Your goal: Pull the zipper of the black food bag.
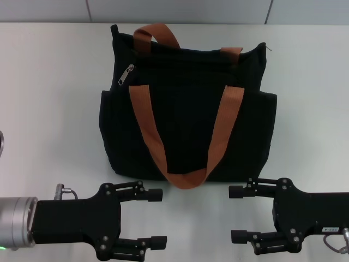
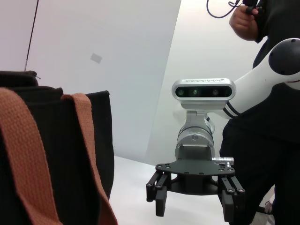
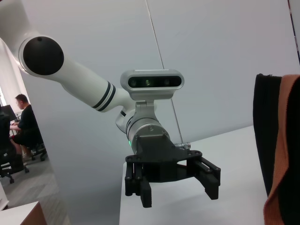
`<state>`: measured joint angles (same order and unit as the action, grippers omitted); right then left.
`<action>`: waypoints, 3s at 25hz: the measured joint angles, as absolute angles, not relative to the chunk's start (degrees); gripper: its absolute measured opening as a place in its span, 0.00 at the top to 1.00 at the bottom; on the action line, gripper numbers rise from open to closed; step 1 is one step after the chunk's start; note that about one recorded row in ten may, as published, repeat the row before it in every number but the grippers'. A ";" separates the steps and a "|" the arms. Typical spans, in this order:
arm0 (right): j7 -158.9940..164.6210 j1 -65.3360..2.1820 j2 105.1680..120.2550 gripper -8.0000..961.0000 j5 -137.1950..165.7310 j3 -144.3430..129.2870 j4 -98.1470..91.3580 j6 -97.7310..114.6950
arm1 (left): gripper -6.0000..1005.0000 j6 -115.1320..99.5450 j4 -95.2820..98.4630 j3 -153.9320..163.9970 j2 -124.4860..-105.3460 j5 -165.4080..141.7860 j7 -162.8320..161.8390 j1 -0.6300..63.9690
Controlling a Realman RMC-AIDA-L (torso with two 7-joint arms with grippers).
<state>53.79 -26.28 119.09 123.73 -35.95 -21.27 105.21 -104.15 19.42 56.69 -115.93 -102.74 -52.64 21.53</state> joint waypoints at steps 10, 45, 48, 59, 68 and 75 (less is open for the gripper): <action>53.79 -26.19 119.09 0.19 123.61 -35.86 -21.27 105.16 | 0.19 -106.91 19.42 55.22 -116.10 -102.40 -52.65 21.80; 54.52 -25.75 118.91 0.19 123.55 -35.42 -21.56 105.46 | 0.19 -89.61 20.76 32.17 -116.01 -99.62 -41.38 24.35; 54.80 -25.75 118.91 0.19 123.51 -35.42 -21.56 105.58 | 0.19 -86.91 20.79 31.69 -116.32 -100.17 -39.94 25.95; 55.26 -25.75 118.90 0.19 123.47 -35.33 -21.71 106.95 | 0.19 -85.96 21.44 31.44 -117.27 -93.55 -31.80 26.88; 55.29 -25.66 118.84 0.19 123.46 -35.24 -21.72 106.98 | 0.23 -86.46 21.38 32.09 -118.18 -93.43 -27.10 26.54; 55.32 -25.66 118.82 0.19 123.48 -35.24 -21.80 107.06 | 0.43 -87.08 21.44 32.17 -118.04 -93.52 -26.85 26.45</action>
